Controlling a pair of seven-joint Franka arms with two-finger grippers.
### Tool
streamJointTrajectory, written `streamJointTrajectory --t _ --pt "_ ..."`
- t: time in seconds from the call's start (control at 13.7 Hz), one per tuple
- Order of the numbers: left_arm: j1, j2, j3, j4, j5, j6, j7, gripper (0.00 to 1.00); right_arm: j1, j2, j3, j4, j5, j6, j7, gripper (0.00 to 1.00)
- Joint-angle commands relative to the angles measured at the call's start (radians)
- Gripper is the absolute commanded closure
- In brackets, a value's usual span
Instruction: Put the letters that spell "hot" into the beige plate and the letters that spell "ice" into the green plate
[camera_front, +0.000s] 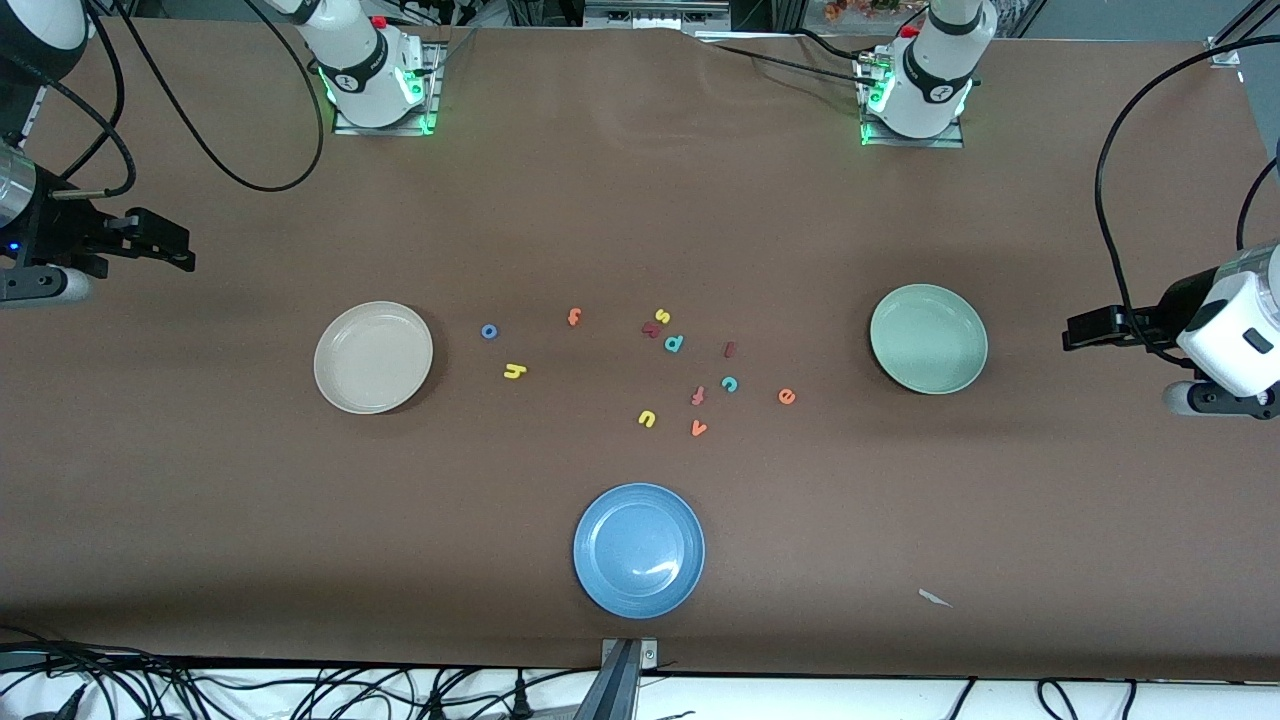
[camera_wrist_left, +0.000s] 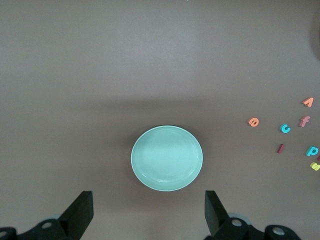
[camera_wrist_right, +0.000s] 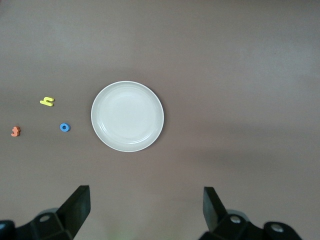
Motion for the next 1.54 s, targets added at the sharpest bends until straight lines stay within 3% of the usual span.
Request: streamJointTrajectory --t 0.0,0.37,0.58,1.46 --pt "0.008 -0.010 0.000 -0.021 -0.021 0.013 0.020 0.02 -0.006 0.005 0.003 0.010 0.001 -0.005 0.005 0.00" --pt "0.020 -0.010 0.000 -0.019 -0.019 0.021 0.020 0.06 -0.006 0.005 0.003 0.012 0.001 -0.005 0.005 0.00" --pt "0.020 -0.008 0.000 -0.019 -0.019 0.049 0.020 0.01 -0.008 0.005 0.003 0.012 0.001 -0.005 0.005 0.00" --pt "0.022 -0.010 0.001 -0.019 -0.019 0.040 0.006 0.00 -0.006 0.005 0.003 0.012 0.001 -0.005 0.005 0.00"
